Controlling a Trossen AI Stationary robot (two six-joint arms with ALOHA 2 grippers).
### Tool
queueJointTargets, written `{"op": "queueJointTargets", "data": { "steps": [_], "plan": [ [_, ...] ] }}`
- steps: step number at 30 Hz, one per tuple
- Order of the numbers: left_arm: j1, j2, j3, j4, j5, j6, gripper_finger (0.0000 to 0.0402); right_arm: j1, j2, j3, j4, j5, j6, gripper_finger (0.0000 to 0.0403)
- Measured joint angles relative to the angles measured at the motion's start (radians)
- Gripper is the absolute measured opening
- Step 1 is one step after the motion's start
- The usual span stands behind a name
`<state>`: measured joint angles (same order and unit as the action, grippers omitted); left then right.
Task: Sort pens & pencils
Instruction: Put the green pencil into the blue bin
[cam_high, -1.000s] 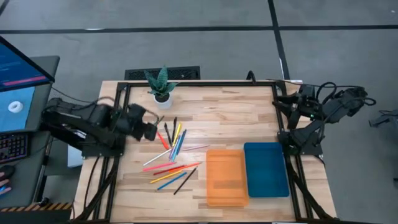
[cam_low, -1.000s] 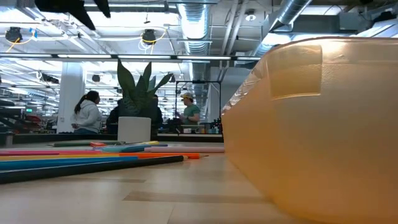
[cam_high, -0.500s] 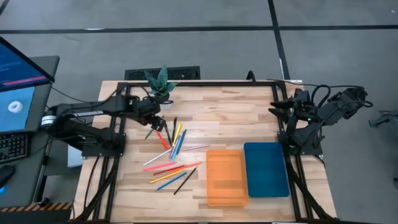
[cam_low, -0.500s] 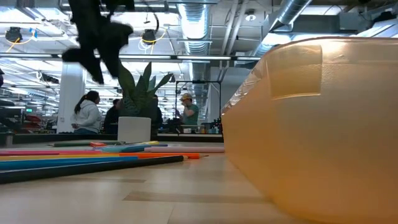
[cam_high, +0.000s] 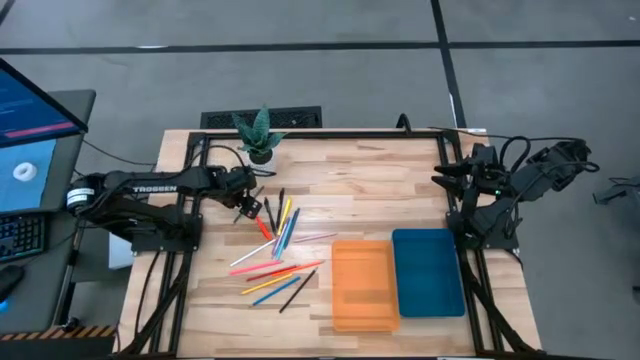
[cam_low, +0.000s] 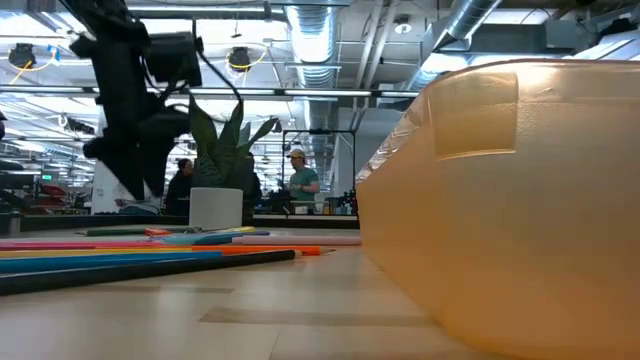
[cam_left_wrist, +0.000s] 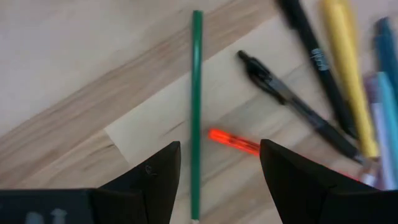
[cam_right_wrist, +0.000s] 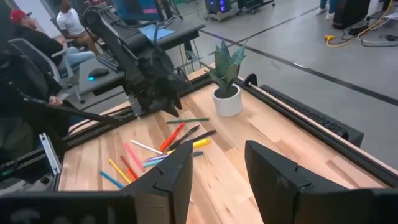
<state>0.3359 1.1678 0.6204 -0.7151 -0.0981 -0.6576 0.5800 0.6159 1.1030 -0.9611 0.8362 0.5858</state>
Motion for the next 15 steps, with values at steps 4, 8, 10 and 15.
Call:
{"op": "queueJointTargets", "data": {
  "steps": [4, 8, 10, 15],
  "plan": [
    [0.001, 0.084, -0.009, 0.033, 0.009, 0.035, 0.021, 0.0, -0.002, 0.0, 0.0, -0.001, 0.0, 0.0169],
    [0.018, 0.193, 0.039, 0.063, 0.013, 0.078, 0.021, 0.0, -0.002, 0.0, 0.0, -0.001, 0.0, 0.0169],
    [0.032, 0.237, 0.07, 0.062, 0.013, 0.109, 0.021, 0.0, -0.002, 0.0, 0.0, -0.001, 0.0, 0.0169],
    [0.076, 0.311, 0.108, 0.05, 0.024, 0.161, 0.021, 0.0, -0.002, 0.0, 0.0, -0.002, 0.0, 0.0169]
  ]
}}
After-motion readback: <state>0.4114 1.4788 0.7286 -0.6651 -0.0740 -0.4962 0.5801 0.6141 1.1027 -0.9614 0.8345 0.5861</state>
